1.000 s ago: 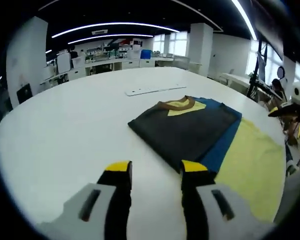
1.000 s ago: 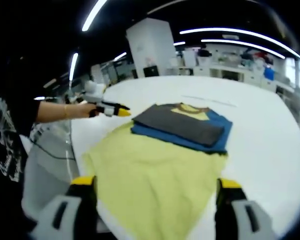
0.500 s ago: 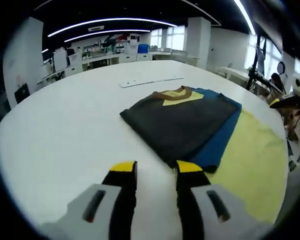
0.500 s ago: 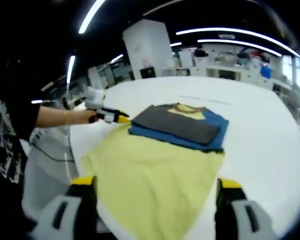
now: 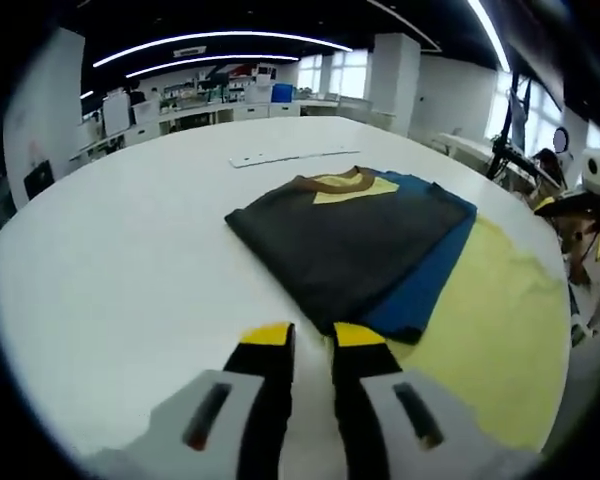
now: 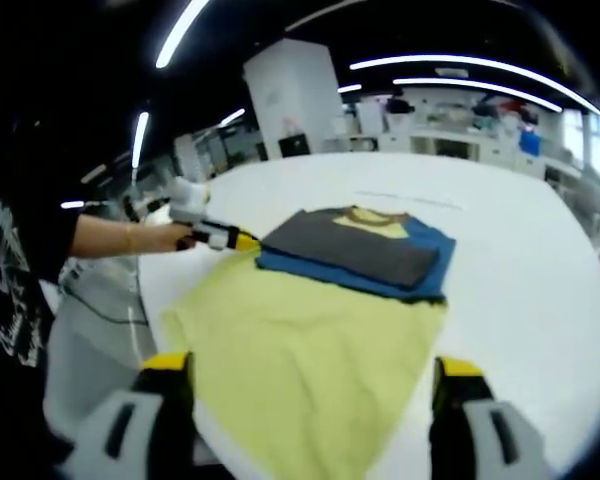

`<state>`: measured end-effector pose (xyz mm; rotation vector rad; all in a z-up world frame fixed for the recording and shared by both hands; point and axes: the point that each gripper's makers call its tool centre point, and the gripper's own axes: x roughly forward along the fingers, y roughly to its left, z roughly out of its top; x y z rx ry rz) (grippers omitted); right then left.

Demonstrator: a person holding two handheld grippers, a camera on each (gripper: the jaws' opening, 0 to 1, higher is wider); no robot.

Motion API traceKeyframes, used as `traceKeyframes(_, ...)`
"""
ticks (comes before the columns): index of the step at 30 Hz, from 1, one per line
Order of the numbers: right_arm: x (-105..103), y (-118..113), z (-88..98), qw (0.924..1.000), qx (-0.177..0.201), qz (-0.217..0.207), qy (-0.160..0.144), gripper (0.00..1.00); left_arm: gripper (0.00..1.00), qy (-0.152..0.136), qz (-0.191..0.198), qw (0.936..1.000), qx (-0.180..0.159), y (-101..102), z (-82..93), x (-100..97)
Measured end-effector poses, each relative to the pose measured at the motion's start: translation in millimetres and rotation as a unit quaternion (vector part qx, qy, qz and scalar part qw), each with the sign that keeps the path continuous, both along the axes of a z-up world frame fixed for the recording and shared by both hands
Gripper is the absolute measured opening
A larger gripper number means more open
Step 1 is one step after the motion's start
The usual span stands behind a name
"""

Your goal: Fold the garment on the visible template until the final outline fits inside the template.

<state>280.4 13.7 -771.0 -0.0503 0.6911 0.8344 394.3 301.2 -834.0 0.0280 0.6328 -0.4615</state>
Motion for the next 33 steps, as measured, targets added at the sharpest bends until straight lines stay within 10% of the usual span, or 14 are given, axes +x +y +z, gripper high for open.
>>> traceKeyframes(20,-2.4,-1.5,-3.6,1.0000,0.003,-0.006,0.002,0.99,0.01,-0.005,0.002,0.9999,0.016,1.8,5.7,0.2)
traceKeyframes(33,-2.0,-6.1,-3.9,0.9999,0.003,-0.011,0.000,0.99,0.01,-0.036,-0.032,0.9885,0.144,8.5,3.1,4.1)
